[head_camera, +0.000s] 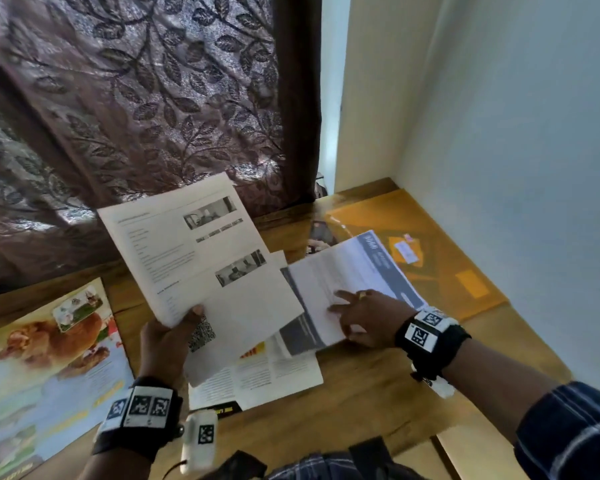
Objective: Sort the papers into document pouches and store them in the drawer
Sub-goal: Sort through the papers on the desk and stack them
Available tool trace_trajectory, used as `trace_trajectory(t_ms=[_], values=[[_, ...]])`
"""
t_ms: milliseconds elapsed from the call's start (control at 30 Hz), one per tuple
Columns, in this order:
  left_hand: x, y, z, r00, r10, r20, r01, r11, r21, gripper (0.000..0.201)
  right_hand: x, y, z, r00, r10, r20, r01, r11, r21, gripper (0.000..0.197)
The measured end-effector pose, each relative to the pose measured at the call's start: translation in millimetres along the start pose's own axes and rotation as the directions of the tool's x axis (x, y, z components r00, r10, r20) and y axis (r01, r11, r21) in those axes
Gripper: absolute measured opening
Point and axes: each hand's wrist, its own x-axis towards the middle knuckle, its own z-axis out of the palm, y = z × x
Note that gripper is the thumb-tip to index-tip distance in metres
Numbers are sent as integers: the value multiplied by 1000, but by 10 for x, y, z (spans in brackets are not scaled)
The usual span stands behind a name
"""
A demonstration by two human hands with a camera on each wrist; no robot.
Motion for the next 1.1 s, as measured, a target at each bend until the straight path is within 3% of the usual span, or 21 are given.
trace_trajectory(t_ms=[100,167,200,267,333,400,467,533,667,833,900,1000,1033,1100], values=[[14,3,75,996,2,84,1,1000,-32,18,-324,30,130,994,70,81,-74,996,42,18],[19,-26,135,992,7,130,-5,1000,-15,17,-522,77,204,973,230,1,-227,958,178,29],[22,-46,163,989,12,151,-11,1000,-9,16,-599,99,227,936,341,-86,-305,909,284,31],[34,-98,211,979,12,204,-12,1000,2,19,-685,156,232,783,564,-263,-430,795,428,22],[36,-112,248,968,-8,250,4,1000,15,22,-707,251,232,552,765,-331,-567,636,523,22],[48,-122,263,960,-23,279,16,1000,26,26,-704,345,269,372,893,-254,-664,447,600,45],[67,-132,263,952,-31,304,22,999,34,32,-679,397,301,300,951,-76,-720,278,636,69],[92,-151,251,942,-43,334,30,999,44,39,-633,418,310,295,955,20,-738,214,640,66],[119,-164,202,922,-101,374,62,992,114,32,-553,423,239,310,950,28,-747,225,625,24],[156,-233,153,890,-142,434,66,981,184,30,-556,499,115,329,942,63,-748,220,626,24],[179,-280,154,874,-148,463,53,976,212,32,-560,517,45,321,947,-4,-604,208,769,14],[213,-350,176,858,-160,488,14,957,290,34,-499,481,-34,237,967,-91,-228,146,963,16],[226,-378,180,854,-165,493,4,950,311,33,-464,429,-44,254,966,-51,-124,85,989,18],[244,-429,202,850,-174,497,-12,937,348,32,-396,260,-26,369,929,7,-37,7,999,15]])
